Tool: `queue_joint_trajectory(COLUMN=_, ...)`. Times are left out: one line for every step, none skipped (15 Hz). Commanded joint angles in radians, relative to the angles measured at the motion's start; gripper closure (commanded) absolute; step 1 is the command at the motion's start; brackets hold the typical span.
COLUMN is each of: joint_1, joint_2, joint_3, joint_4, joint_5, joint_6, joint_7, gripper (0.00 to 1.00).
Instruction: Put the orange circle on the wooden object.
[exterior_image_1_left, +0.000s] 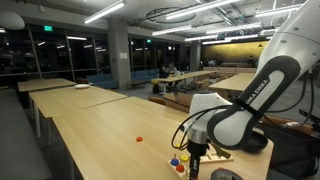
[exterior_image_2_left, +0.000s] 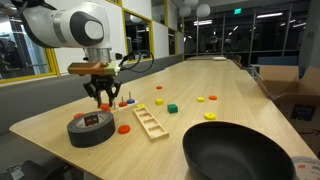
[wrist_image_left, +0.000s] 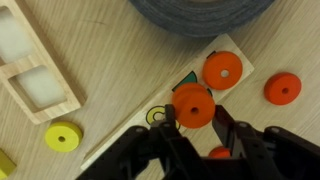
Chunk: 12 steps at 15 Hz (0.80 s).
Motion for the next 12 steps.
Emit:
queue_joint_trajectory(joint_1=0.007, joint_2=0.031, joint_3=0.015, joint_4=-0.02, joint_5=-0.017, joint_6=0.033, joint_7=0.031, gripper=0.75)
queue_joint_trajectory(joint_1=0.006, joint_2=0.037, joint_3=0.017, joint_4=-0.022, joint_5=-0.019, joint_6=0.034, joint_7=0.033, gripper=0.75)
queue_joint_trajectory(joint_1=0.006, joint_2=0.048, joint_3=0.02, joint_4=-0.025, joint_5=-0.019, joint_6=0.035, joint_7=0.034, gripper=0.75)
queue_joint_trajectory(joint_1=0.006, joint_2=0.049, joint_3=0.021, joint_4=-0.023, joint_5=-0.023, joint_6=0.039, joint_7=0.037, gripper=0.75)
queue_joint_trajectory(joint_1=0.006, joint_2=0.05, joint_3=0.022, joint_4=-0.02, joint_5=-0.025, joint_6=0.038, joint_7=0.04, gripper=0.75)
queue_joint_trajectory(joint_1=0.005, joint_2=0.05, joint_3=0.022, joint_4=-0.02, joint_5=-0.027, joint_6=0.039, joint_7=0.041, gripper=0.75)
queue_joint_trajectory(joint_1=0.004, joint_2=0.051, joint_3=0.021, joint_4=-0.02, joint_5=-0.03, joint_6=0.04, joint_7=0.043, gripper=0.75)
queue_joint_trajectory(joint_1=0.003, joint_2=0.049, joint_3=0.02, joint_4=-0.019, joint_5=-0.033, joint_6=0.039, joint_7=0.044, gripper=0.75)
queue_joint_trajectory(joint_1=0.001, joint_2=0.045, joint_3=0.018, joint_4=-0.019, joint_5=-0.038, joint_6=0.036, joint_7=0.05, gripper=0.59)
queue_joint_trajectory(joint_1=-0.001, joint_2=0.04, joint_3=0.016, joint_4=-0.021, joint_5=-0.051, joint_6=0.032, joint_7=0.066, gripper=0.32)
queue_joint_trajectory(joint_1=-0.003, joint_2=0.035, joint_3=0.014, joint_4=-0.023, joint_5=-0.058, joint_6=0.034, joint_7=0.073, gripper=0.31)
queue_joint_trajectory(joint_1=-0.005, joint_2=0.027, joint_3=0.012, joint_4=-0.027, joint_5=-0.058, joint_6=0.023, joint_7=0.07, gripper=0.25)
